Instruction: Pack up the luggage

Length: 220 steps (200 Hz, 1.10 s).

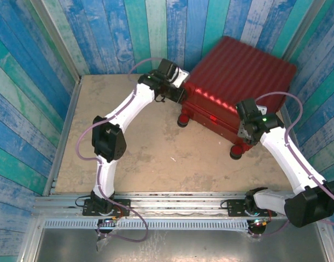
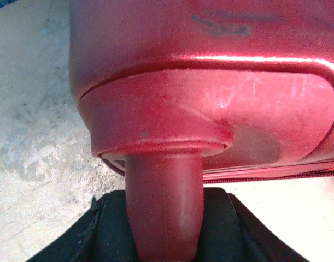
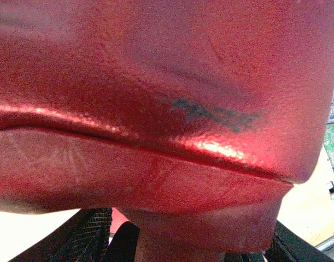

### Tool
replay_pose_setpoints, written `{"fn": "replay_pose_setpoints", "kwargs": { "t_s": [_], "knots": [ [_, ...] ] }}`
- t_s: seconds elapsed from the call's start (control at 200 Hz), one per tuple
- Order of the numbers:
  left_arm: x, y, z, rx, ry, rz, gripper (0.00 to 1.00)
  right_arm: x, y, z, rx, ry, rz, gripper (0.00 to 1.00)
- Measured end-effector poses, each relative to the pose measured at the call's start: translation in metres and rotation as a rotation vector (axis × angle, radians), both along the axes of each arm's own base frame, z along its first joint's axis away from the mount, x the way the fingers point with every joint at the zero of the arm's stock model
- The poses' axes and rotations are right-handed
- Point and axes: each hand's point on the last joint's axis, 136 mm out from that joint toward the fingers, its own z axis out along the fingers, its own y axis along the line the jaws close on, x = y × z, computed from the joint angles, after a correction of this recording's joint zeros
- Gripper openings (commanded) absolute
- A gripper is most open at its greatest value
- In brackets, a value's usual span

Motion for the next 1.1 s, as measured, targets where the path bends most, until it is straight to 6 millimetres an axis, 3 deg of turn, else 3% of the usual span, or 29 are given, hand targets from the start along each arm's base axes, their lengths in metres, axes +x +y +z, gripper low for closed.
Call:
{"fn": "replay_pose_setpoints", "kwargs": {
  "t_s": [0.16,0.426,0.636,0.921,1.102],
  "knots": [
    [0.001,-0.001,-0.005,-0.016,0.012,0.018,0.00,0.003,-0.002,-0.006,-0.028,0.032,0.017,0.40],
    [-0.009,0.007,-0.001,-0.104,-0.105,0.077,0.00,0.009,-0.001,-0.007,-0.025,0.041,0.064,0.31],
    [-0.040,0.046,0.002,-0.103,-0.095,0.198,0.00,0.023,0.022,-0.010,-0.005,0.034,0.184,0.30],
    [-0.078,0.116,0.001,0.004,-0.070,0.409,0.00,0.052,0.078,-0.009,-0.040,0.046,0.372,0.30],
    [-0.114,0.143,0.002,0.096,-0.056,0.505,0.01,0.060,0.101,-0.010,-0.060,0.061,0.459,0.31]
  ]
}}
